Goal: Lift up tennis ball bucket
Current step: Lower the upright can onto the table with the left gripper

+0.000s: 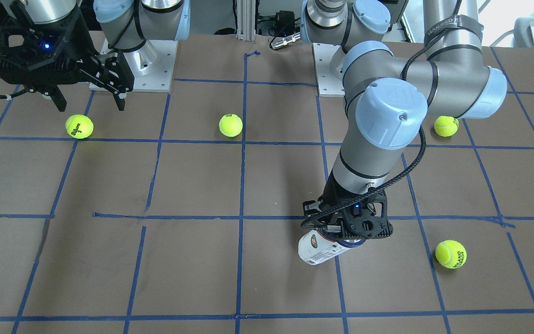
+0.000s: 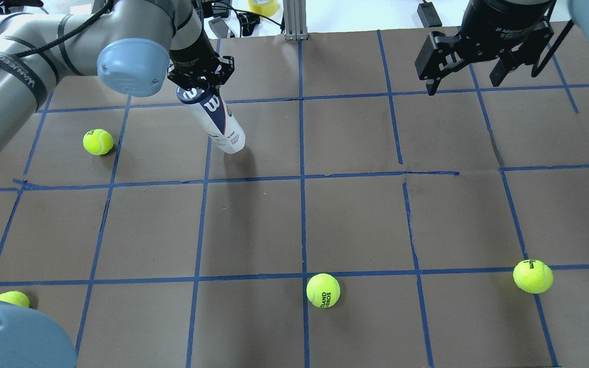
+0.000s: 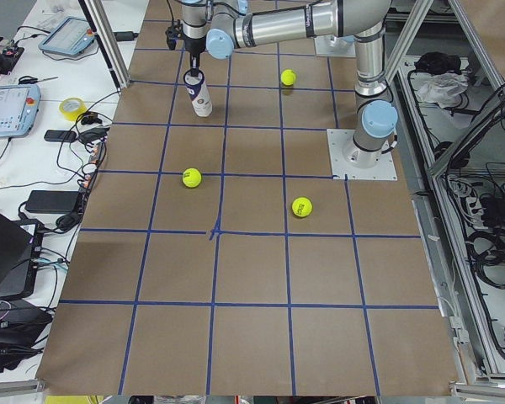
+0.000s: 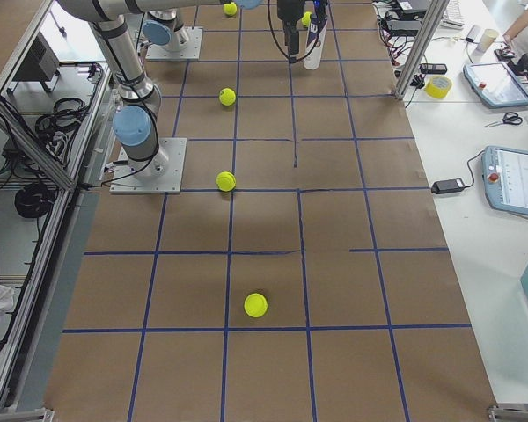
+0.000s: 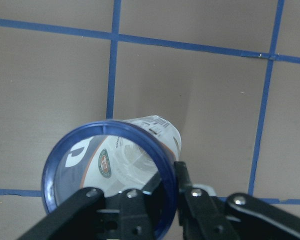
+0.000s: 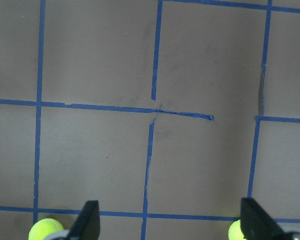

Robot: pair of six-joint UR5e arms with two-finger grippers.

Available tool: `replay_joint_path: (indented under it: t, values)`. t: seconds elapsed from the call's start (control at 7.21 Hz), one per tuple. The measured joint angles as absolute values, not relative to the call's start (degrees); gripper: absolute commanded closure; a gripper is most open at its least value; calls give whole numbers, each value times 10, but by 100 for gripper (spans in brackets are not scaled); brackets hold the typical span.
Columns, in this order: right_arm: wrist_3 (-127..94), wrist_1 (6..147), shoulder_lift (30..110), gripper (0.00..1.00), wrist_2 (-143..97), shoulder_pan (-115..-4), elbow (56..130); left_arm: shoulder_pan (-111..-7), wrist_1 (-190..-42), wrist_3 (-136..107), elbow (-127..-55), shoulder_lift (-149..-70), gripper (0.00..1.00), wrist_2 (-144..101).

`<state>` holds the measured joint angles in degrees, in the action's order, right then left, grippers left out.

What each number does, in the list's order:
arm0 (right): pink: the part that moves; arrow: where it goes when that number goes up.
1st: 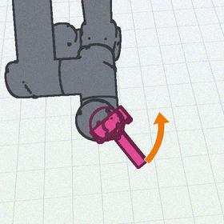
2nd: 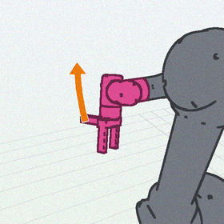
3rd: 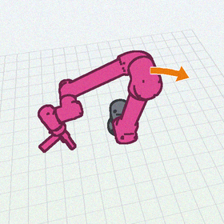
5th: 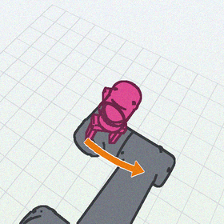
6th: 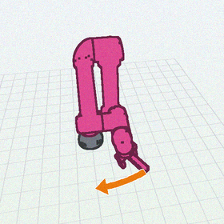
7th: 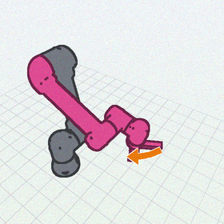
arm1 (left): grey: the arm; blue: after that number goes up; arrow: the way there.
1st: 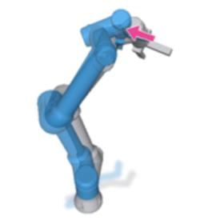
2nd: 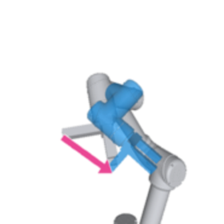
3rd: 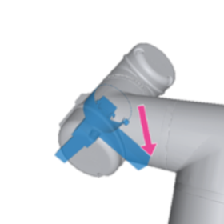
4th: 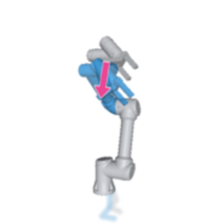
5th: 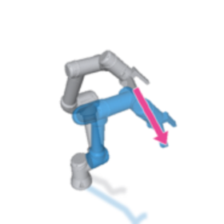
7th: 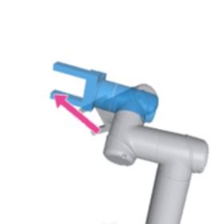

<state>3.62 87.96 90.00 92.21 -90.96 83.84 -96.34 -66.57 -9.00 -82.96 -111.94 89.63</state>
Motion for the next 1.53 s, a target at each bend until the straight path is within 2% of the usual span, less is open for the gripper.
replay_joint_path:
  t: [0.28, 0.69, 0.97, 1.11, 1.53]
  values:
    - [36, 880, 900, 0, 923, -910, 838, -973, -664, -77, -829, -1123, 100, 906]
    - [36, 878, 900, 0, 923, -910, 838, -978, -652, -75, -832, -1126, 57, 907]
    - [36, 876, 900, 0, 923, -910, 838, -988, -646, -79, -838, -1127, 14, 907]
    - [36, 876, 900, 0, 923, -910, 838, -991, -645, -80, -839, -1127, 0, 907]
    - [36, 875, 900, 0, 923, -910, 838, -992, -652, -81, -833, -1113, 0, 907]
